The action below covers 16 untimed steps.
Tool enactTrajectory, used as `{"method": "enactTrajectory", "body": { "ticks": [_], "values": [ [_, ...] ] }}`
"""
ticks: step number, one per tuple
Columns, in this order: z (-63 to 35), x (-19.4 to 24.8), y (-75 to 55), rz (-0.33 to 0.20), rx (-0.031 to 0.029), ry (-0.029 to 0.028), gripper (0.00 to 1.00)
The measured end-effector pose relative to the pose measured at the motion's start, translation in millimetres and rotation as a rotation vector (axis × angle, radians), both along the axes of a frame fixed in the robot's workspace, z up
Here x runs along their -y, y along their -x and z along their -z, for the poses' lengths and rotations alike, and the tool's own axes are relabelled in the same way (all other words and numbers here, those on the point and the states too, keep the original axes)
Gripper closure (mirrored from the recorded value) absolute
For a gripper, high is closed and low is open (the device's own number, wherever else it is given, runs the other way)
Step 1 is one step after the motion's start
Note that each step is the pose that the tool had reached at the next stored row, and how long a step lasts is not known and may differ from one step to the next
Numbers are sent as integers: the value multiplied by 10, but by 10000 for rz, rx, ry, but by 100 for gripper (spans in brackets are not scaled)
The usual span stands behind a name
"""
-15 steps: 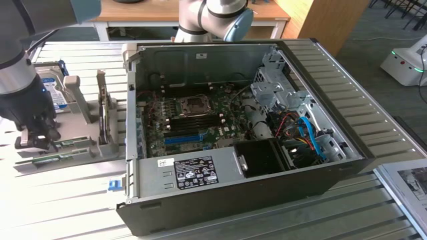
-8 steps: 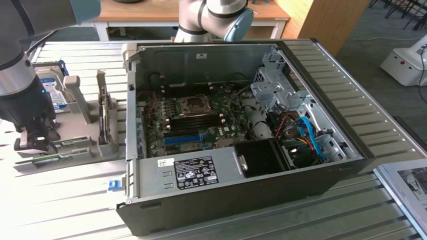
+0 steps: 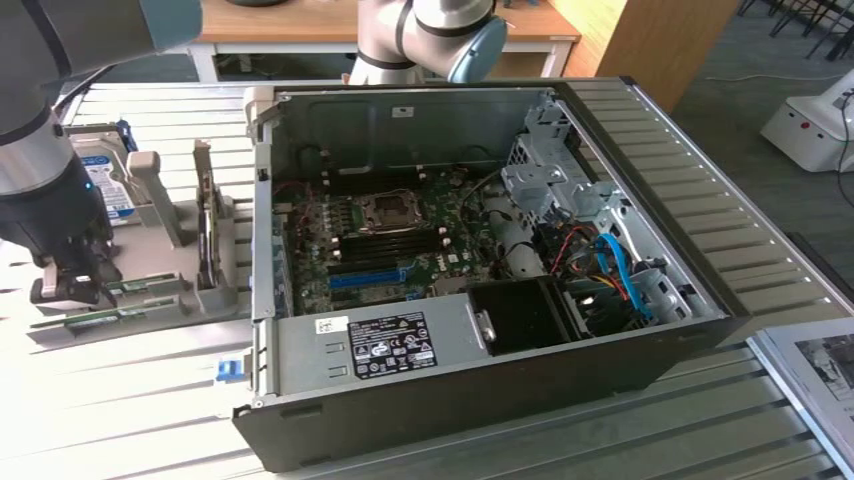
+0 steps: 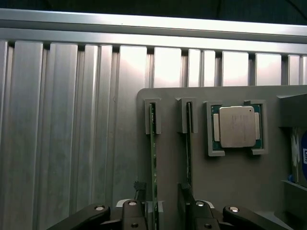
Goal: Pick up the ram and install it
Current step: 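Pick up the ram and move it above insertion slot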
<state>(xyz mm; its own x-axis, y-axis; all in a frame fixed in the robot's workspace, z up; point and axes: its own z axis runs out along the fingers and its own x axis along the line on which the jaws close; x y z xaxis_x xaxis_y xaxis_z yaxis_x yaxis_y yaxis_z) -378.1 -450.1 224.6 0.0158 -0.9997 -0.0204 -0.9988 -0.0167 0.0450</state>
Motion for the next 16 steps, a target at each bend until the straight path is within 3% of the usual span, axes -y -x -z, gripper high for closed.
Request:
{"method": "enactTrajectory", "body": {
  "ticks": [16],
  "values": [
    [150,1,1,0,-3,2,61]
  ]
}}
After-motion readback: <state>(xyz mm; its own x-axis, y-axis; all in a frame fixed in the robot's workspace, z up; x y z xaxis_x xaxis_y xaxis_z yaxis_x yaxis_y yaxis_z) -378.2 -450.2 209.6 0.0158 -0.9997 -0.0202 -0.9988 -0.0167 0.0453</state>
